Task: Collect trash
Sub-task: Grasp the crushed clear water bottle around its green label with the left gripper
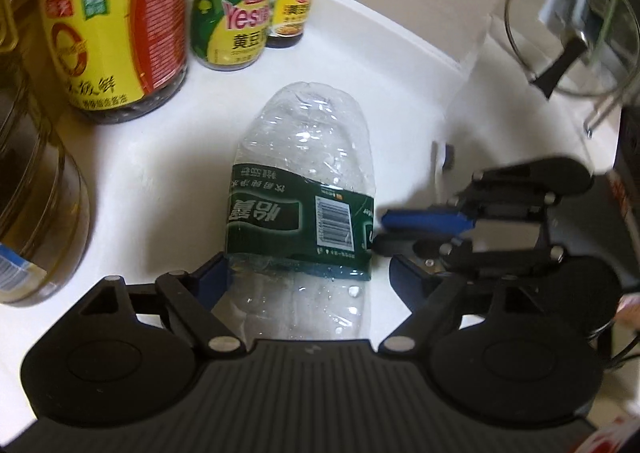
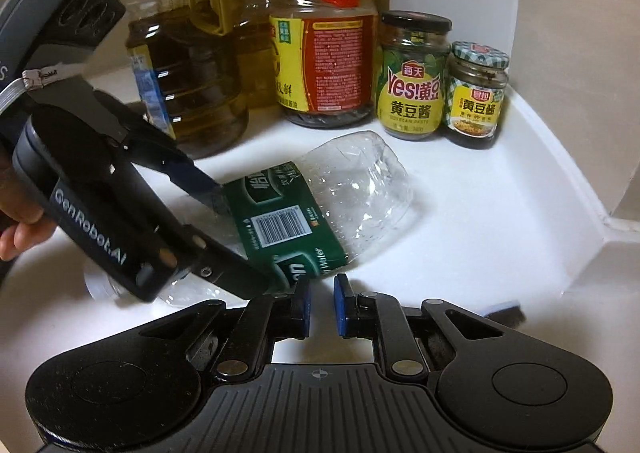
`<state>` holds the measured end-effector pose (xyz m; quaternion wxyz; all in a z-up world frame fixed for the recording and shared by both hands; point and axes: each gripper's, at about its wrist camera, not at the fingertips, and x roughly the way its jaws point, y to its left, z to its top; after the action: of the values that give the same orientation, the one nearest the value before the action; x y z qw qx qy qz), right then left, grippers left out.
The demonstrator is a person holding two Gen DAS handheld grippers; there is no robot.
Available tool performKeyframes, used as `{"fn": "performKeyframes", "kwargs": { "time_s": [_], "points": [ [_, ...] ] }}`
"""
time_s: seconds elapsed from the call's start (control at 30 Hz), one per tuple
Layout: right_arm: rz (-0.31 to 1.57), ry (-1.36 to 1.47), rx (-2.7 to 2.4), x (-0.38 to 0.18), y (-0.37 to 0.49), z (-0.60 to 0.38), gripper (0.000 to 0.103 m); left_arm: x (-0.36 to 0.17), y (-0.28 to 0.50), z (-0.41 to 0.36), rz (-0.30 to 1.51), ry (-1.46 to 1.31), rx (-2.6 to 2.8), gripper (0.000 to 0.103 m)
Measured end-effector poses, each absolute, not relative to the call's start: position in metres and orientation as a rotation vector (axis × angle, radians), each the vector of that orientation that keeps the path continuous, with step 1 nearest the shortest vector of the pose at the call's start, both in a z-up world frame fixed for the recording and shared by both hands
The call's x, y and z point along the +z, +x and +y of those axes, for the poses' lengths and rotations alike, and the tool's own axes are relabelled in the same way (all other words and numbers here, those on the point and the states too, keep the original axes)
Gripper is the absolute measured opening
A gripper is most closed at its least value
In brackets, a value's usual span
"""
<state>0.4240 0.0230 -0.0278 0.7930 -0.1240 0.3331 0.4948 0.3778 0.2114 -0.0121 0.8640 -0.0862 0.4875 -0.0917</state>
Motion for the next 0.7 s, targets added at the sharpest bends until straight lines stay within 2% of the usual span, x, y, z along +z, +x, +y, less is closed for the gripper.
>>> {"fn": "performKeyframes", "kwargs": {
  "time_s": [0.07,0.1,0.33,0.47,0.7],
  "points": [
    [0.718,-0.250,1.073,-0.028,0.425,0.020,0.013,-0.008,0.377,0.217,1.005,-0.229,-0.200,0.066],
    [0.715,-0.247,1.075,-0.028,0.425,0.018,0.013,-0.006,0.376,0.221,0.993,-0.253,-0.204,0.065],
    [0.696,-0.247,1.069,-0.029,0.421,0.016,0.011,-0.008,0.375,0.235,1.008,-0.406,-0.226,0.064],
    [0.679,-0.286,1.070,-0.029,0.419,0.017,0.011,-0.005,0.366,0.220,1.039,-0.300,-0.232,0.065],
    [0.683,-0.285,1.097,-0.028,0.415,0.015,0.009,-0.020,0.350,0.243,0.993,-0.606,-0.185,0.064]
  ]
}}
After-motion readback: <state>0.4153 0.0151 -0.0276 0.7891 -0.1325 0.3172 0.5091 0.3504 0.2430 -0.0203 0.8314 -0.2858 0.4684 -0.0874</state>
